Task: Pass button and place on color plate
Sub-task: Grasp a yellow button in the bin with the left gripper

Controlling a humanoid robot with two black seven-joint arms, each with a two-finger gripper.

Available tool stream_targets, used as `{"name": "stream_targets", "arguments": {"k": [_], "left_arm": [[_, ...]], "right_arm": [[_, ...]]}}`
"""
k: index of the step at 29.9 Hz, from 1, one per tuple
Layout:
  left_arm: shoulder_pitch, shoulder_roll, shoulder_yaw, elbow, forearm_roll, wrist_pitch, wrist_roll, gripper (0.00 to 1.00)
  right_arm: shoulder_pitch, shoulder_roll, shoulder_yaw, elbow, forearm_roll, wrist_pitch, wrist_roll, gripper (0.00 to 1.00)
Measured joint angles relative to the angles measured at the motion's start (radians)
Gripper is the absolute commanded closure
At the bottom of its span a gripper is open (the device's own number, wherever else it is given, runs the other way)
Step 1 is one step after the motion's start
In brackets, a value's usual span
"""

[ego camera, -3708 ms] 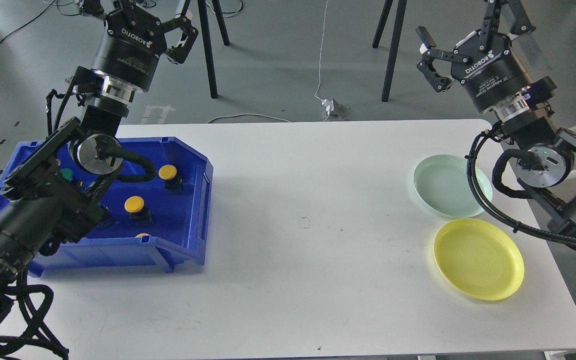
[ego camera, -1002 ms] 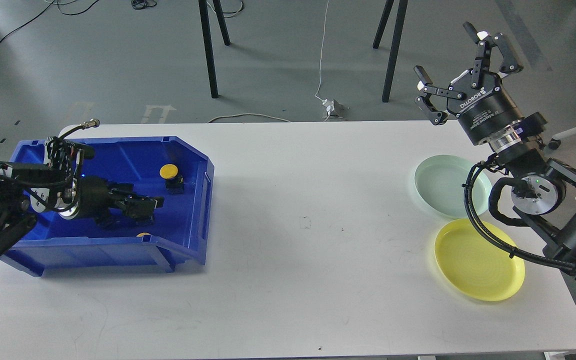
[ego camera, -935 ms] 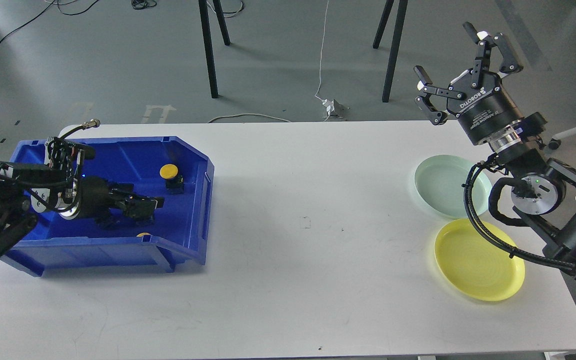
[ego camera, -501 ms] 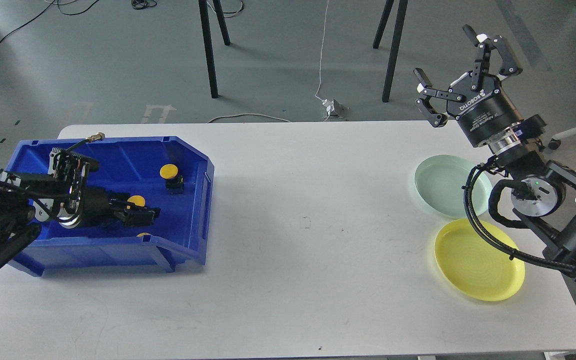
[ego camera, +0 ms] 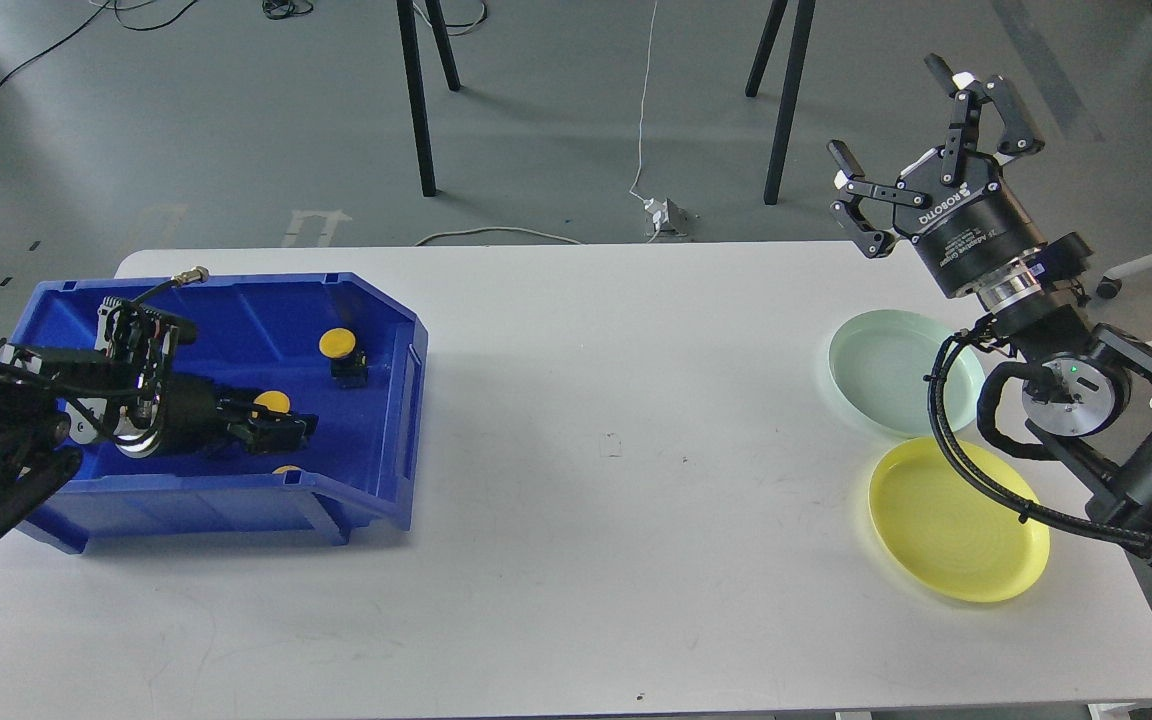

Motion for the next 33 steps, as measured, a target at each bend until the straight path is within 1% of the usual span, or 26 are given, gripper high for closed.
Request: {"name": "stream_targets", "arguments": {"k": [3, 12, 20, 28, 33], "left_arm": [[0.000, 0.000, 0.000, 0.001, 0.001, 0.005, 0.000, 0.42], [0.000, 0.000, 0.000, 0.003, 0.001, 0.039, 0.000, 0.45], [0.000, 0.000, 0.001, 0.003, 0.001, 0.042, 0.000, 0.56], [0.001, 0.001, 0.004, 0.003, 0.004, 0.043, 0.000, 0.64], [0.000, 0.001, 0.008, 0.003, 0.004, 0.043, 0.000, 0.67]], "right_arm": [[0.000, 0.000, 0.001, 0.000, 0.000, 0.000, 0.000, 0.01], [0.000, 0.000, 0.001, 0.000, 0.000, 0.000, 0.000, 0.01], [0.000, 0.000, 0.001, 0.000, 0.000, 0.000, 0.000, 0.01], [-0.001, 0.000, 0.001, 0.000, 0.000, 0.000, 0.000, 0.01], [-0.004, 0.000, 0.001, 0.000, 0.000, 0.000, 0.000, 0.01]]}}
